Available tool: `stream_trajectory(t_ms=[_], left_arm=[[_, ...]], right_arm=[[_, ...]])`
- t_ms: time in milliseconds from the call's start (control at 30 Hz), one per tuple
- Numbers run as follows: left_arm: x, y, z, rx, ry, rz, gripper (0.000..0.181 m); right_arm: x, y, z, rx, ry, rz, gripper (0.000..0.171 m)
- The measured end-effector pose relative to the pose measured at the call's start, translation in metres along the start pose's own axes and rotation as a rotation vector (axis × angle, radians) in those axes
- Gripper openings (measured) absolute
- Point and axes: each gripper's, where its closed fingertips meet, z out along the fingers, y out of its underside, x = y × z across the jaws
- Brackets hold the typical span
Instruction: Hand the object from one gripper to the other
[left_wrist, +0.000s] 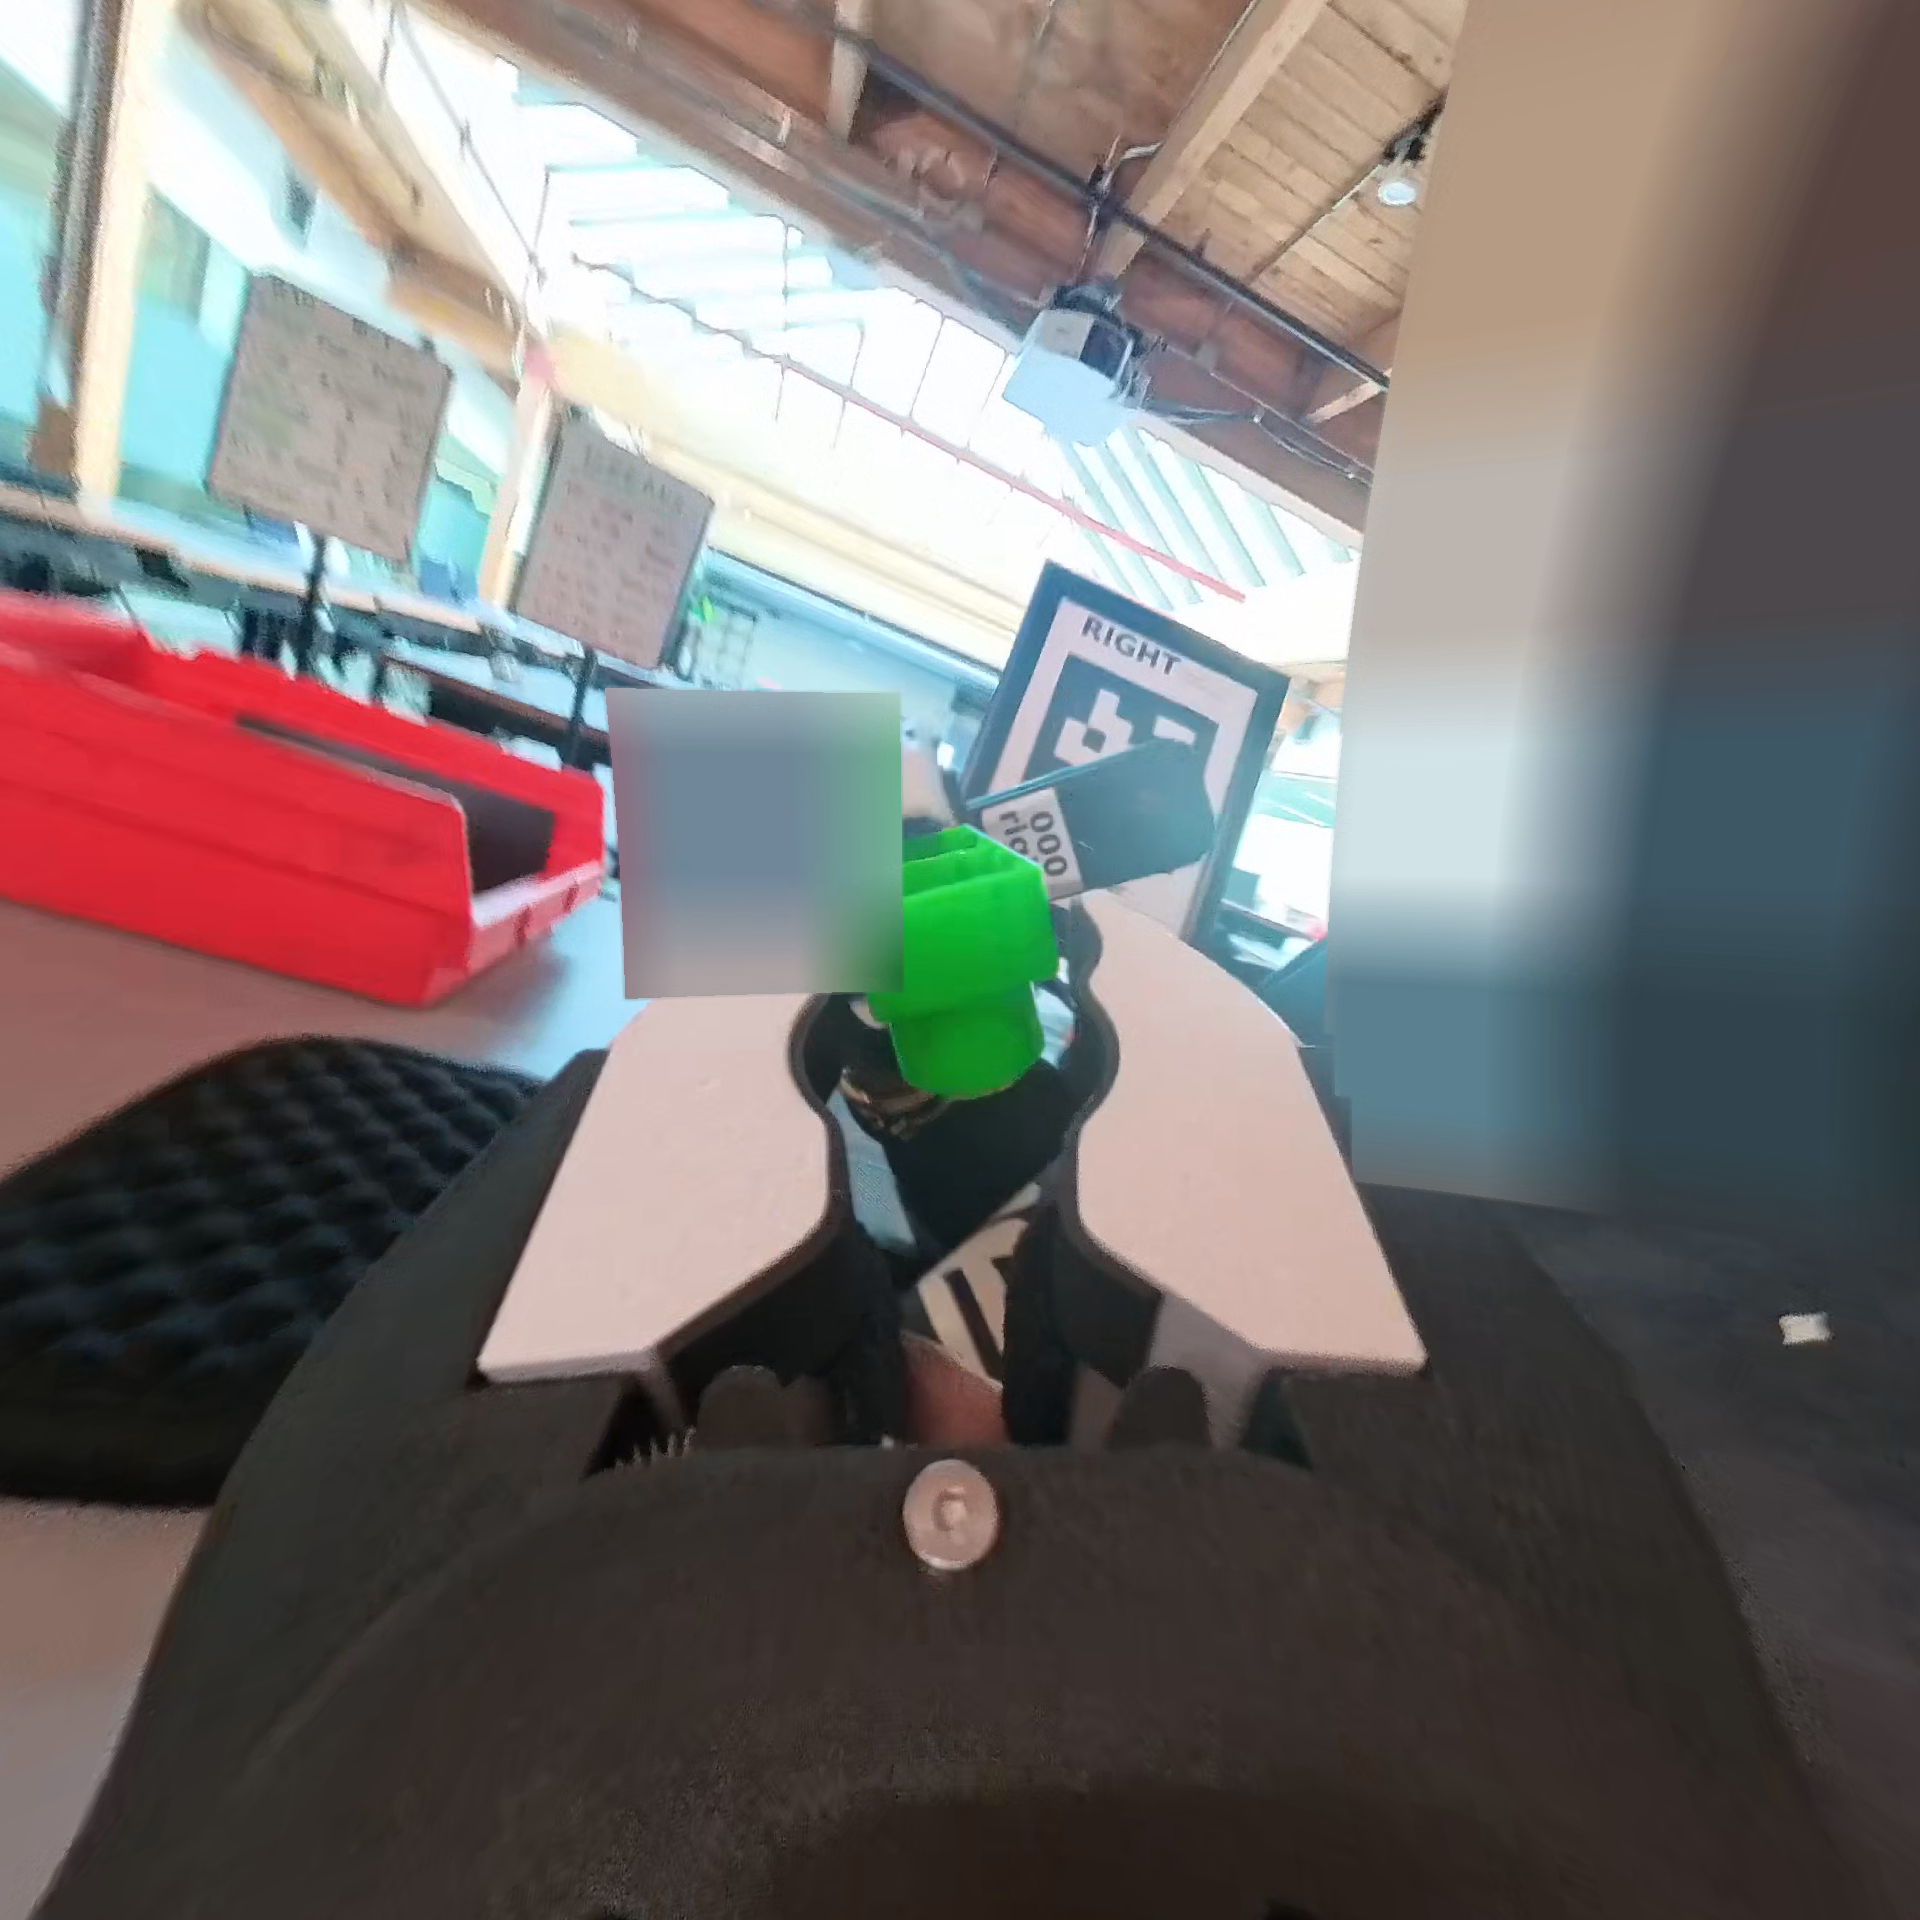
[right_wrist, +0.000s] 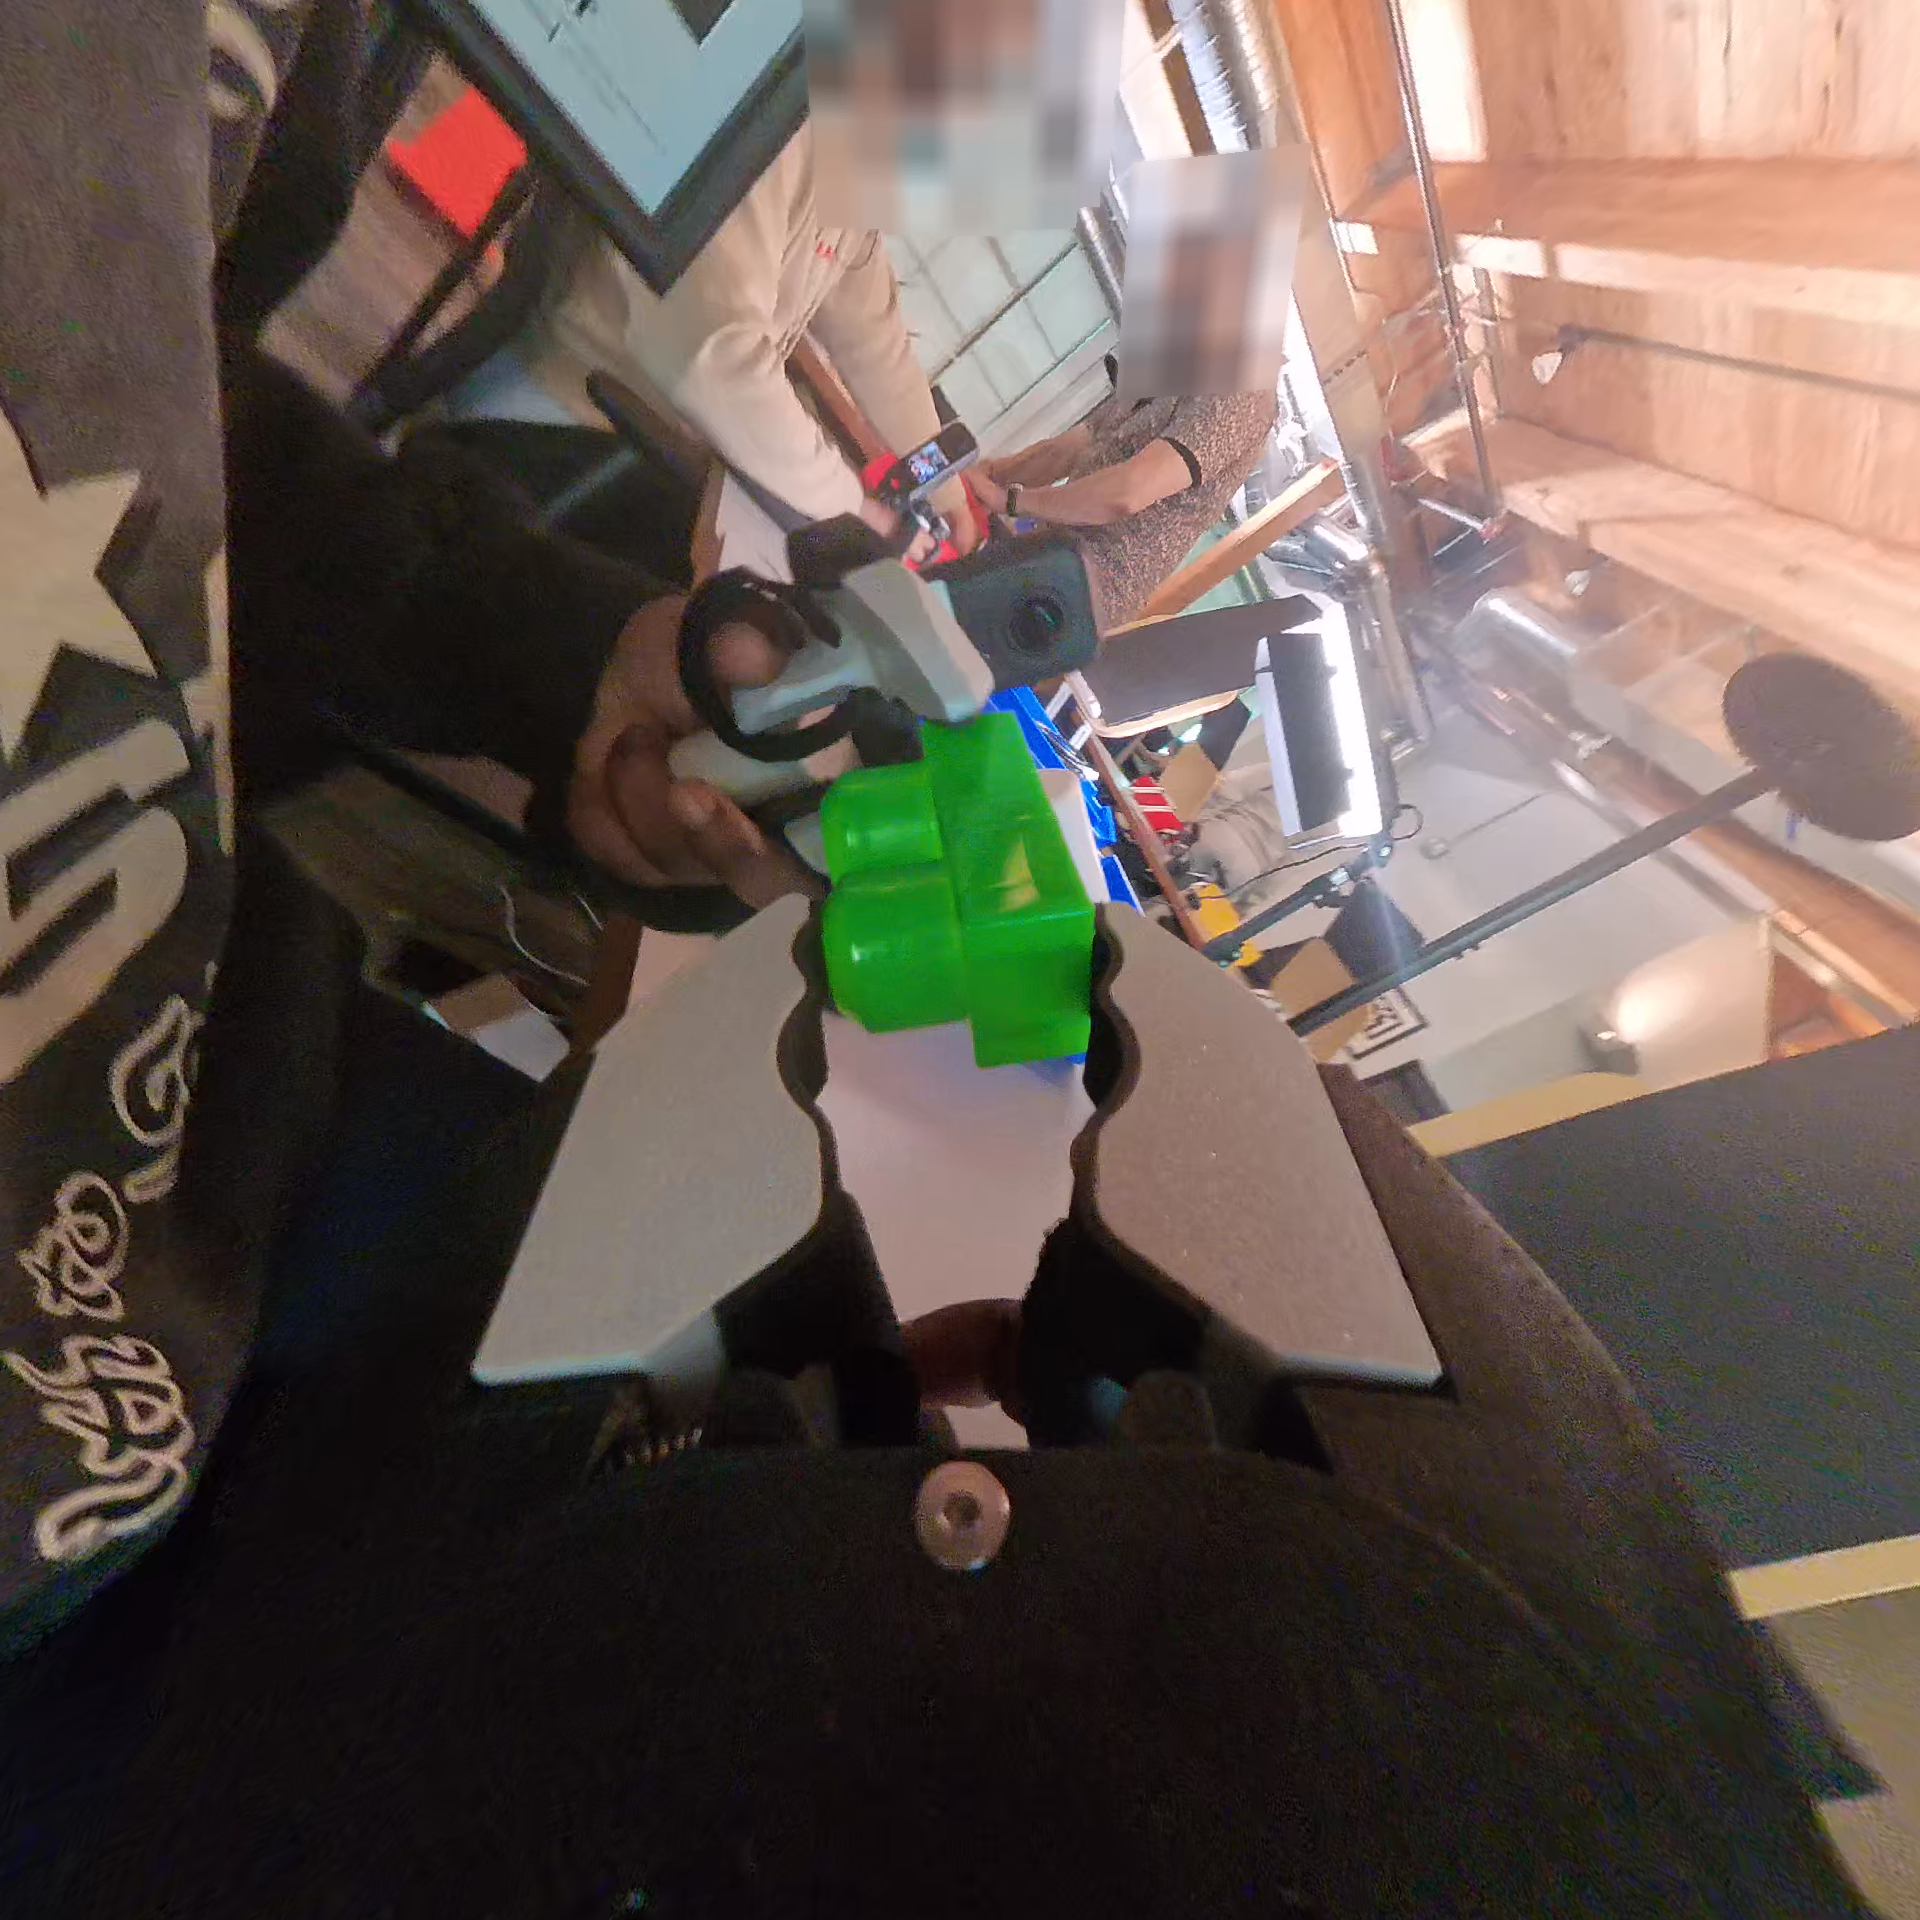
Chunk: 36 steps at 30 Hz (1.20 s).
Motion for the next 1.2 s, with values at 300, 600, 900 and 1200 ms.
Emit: stream_trajectory(t_ms=[300, 600, 900, 1200], left_arm=[[-0.001, -0.002, -0.003, -0.057, -0.199, 0.585, 0.062], [0.001, 0.014, 0.004, -0.132, -0.174, 0.642, 0.054], [-0.002, 0.004, 0.001, -0.051, -0.103, 0.233, 0.044], [0.002, 0.016, 0.004, -0.086, 0.047, -0.128, 0.044]], right_arm=[[0.014, -0.005, -0.005, 0.136, -0.121, 0.617, 0.047], [-0.004, -0.007, 0.001, 0.115, -0.231, 0.67, 0.047], [0.006, -0.008, -0.004, 0.161, -0.098, 0.449, 0.065], [-0.002, -0.002, 0.001, -0.005, 0.032, -0.098, 0.071]])
